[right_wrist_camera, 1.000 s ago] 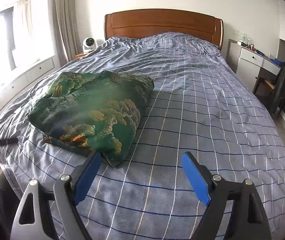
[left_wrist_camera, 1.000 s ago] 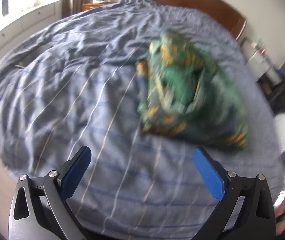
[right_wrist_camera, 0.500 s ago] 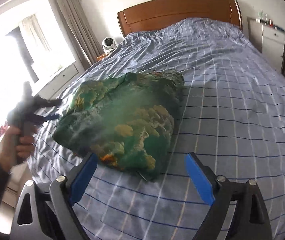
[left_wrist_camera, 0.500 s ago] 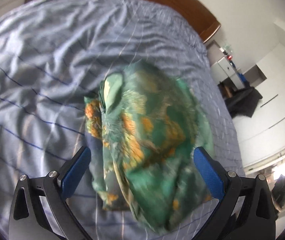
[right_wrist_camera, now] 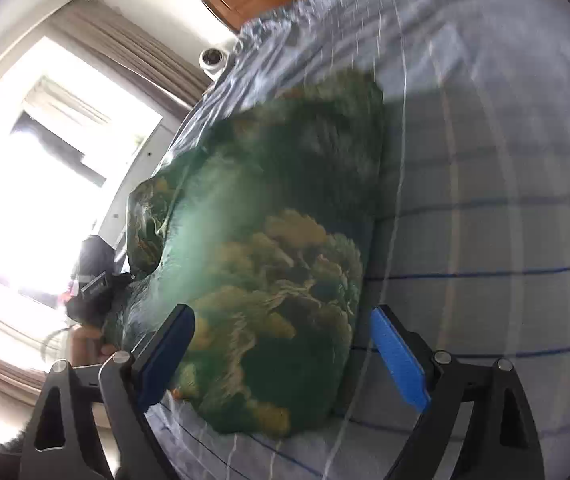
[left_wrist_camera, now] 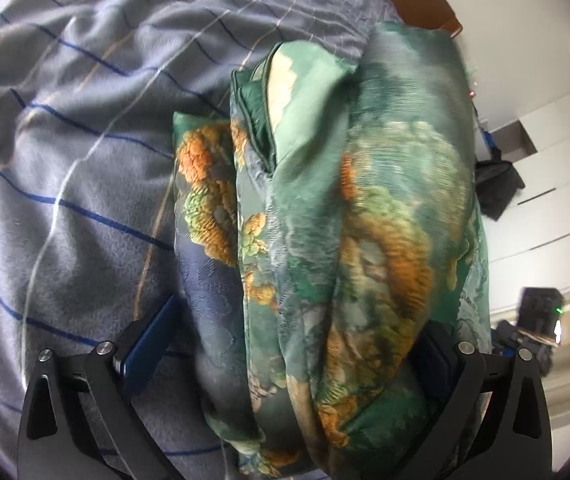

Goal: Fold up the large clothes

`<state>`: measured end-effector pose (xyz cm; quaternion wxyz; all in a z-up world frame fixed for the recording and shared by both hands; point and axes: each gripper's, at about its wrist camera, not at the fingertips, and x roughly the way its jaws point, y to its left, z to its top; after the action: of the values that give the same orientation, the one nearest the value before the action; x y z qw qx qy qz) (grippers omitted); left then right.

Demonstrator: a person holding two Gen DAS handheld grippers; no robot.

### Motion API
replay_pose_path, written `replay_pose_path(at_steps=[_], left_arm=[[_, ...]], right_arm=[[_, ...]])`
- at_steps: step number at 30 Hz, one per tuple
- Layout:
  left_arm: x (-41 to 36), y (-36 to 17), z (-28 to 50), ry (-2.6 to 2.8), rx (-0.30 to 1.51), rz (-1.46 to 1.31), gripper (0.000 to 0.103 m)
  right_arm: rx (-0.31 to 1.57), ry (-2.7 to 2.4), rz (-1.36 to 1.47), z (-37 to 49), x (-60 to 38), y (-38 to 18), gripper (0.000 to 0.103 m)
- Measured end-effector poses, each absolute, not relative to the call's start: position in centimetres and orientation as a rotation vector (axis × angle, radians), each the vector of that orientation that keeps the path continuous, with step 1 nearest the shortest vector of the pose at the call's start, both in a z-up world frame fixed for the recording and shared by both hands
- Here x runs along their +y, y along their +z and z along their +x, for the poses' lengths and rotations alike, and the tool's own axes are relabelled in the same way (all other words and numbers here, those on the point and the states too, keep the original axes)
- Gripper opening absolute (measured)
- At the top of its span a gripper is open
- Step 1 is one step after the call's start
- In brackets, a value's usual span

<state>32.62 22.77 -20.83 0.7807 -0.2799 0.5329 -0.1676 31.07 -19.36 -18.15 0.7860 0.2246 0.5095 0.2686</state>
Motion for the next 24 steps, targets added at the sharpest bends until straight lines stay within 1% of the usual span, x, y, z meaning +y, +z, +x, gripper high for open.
replay_pose_path(at_steps=[5, 9, 11, 13, 15, 16, 17, 20, 24], left_arm=[[22.6, -21.4, 33.3, -0.387, 1.153, -0.585, 0.103], [22.6, -22.3, 34.2, -0.411, 1.154, -0.627, 0.103], [22.6, -22.4, 34.1, -0.403, 1.152, -0.654, 0.103], [22.2, -22.3, 34.3, -0.382, 1.165, -0.632, 0.103], [21.3, -21.3, 34.0, -0.357, 1.165, -0.584, 0.086], [20.8, -20.2, 33.7, -0.338, 1.155, -0.54, 0.075], [20.3, -19.4, 33.4, -0.324, 1.148, -0.496, 0.068], [19.3, -16.8, 32.1, -0.299, 1.109, -0.409, 0.059], [18.1, -13.7, 30.2, -0.296, 1.042, -0.346, 0.058]], right_arm=[[1.135, 0.64, 0.577, 33.2, -17.9, -22.2, 0.093], [1.172, 0.69, 0.678, 34.8, -17.8, -24.2, 0.093], [1.175, 0.668, 0.598, 35.2, -16.5, -23.8, 0.092], [1.16, 0.637, 0.433, 34.9, -14.5, -22.4, 0.09], [1.1, 0.598, 0.195, 33.6, -11.7, -20.6, 0.088], [1.058, 0.584, 0.084, 32.6, -10.4, -19.8, 0.086], [1.016, 0.574, -0.006, 31.6, -9.2, -19.1, 0.085], [0.925, 0.555, -0.125, 29.5, -7.5, -17.4, 0.079], [0.84, 0.57, -0.156, 27.2, -7.3, -15.4, 0.077]])
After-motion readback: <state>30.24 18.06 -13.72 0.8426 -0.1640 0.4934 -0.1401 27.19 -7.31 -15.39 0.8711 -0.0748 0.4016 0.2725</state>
